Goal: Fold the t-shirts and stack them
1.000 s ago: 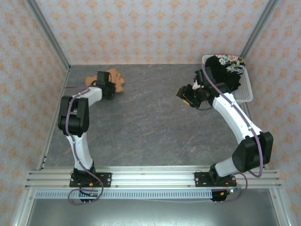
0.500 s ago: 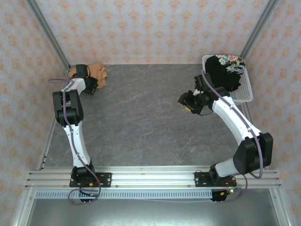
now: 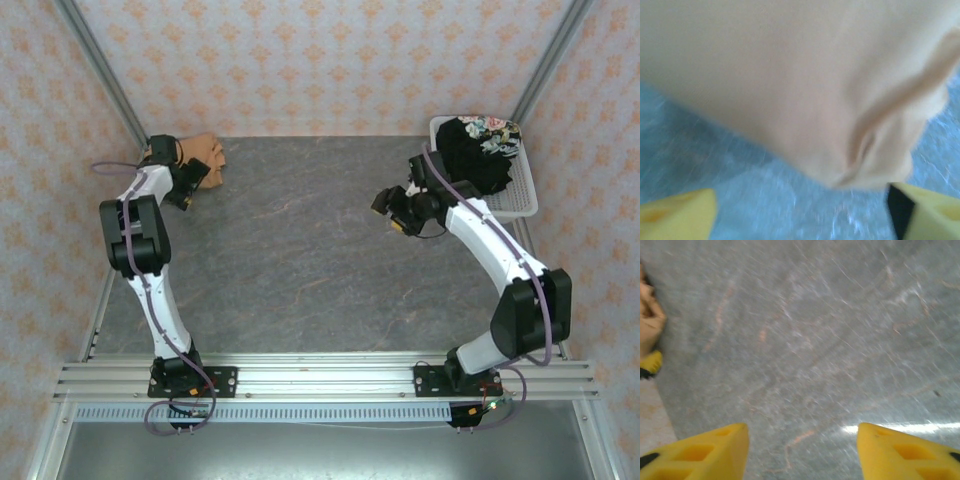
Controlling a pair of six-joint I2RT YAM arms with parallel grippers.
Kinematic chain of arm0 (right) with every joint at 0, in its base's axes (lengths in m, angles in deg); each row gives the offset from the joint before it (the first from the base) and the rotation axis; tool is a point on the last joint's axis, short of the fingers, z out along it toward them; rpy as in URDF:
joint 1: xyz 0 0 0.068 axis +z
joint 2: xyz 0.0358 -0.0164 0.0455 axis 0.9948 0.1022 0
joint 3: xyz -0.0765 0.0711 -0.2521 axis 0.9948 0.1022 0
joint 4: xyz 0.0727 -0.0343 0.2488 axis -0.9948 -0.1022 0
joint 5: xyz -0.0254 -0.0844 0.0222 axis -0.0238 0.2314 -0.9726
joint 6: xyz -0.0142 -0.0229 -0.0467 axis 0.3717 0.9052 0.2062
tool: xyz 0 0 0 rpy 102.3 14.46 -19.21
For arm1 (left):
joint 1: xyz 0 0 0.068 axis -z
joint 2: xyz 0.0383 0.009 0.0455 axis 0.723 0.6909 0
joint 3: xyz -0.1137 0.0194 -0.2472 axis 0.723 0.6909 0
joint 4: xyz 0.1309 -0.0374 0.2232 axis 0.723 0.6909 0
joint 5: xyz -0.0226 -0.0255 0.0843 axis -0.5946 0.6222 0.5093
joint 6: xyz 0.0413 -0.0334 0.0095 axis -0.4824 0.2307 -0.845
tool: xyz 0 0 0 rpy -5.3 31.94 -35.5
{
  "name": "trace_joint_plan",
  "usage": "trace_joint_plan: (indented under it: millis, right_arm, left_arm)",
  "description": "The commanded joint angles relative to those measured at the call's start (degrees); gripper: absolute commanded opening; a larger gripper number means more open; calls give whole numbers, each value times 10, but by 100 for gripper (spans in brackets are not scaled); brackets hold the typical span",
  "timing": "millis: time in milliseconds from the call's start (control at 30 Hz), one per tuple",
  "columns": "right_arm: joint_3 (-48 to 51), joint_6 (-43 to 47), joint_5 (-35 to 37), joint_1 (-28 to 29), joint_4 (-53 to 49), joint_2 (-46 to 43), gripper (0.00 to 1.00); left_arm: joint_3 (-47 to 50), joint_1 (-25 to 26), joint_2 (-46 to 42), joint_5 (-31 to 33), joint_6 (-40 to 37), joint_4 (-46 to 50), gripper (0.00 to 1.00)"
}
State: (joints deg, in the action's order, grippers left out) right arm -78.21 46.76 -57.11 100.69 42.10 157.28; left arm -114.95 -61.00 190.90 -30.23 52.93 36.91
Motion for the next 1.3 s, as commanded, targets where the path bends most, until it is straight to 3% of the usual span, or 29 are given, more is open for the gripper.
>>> trace_joint_plan:
  millis: [0,33,67,267,433,567,667,733,833,900,967,1000,1133,1267]
  right_arm:
    - [29,-16,0,-1,123,-81,86]
    - [40,-27,-3,-3,154,-95,97]
    - [52,-42,-5,-2,188,-110,99]
    - [70,-85,-16,-7,241,-139,99]
    - [85,-79,-12,-11,220,-165,99]
    - [85,-44,42,-16,157,-221,99]
    - [78,-9,95,-20,110,-262,99]
    - [63,2,167,-20,42,-283,99]
    - [75,-1,336,-21,-48,-312,99]
    - [146,48,420,-22,-10,-354,99]
    - [251,128,462,-21,103,-403,99]
    - [309,155,487,-21,166,-431,99]
    - [461,270,569,-24,335,-468,99]
    - [528,312,547,-47,412,-416,99]
  left_arm:
    - [48,23,-140,17,-3,18,100]
    - [68,30,-171,22,2,18,100]
    - [92,38,-206,24,11,13,100]
    - [197,54,-364,42,63,4,100]
    - [197,52,-436,83,63,73,100]
    - [215,68,-499,131,46,117,100]
    - [236,99,-553,204,17,170,100]
    - [260,134,-601,305,28,217,100]
    - [333,186,-689,488,71,267,100]
    - [421,192,-755,508,-27,196,100]
    - [521,193,-820,455,-188,77,100]
    - [562,195,-849,450,-218,39,100]
    - [717,195,-900,408,-270,-130,100]
    - [760,193,-832,413,-300,-280,100]
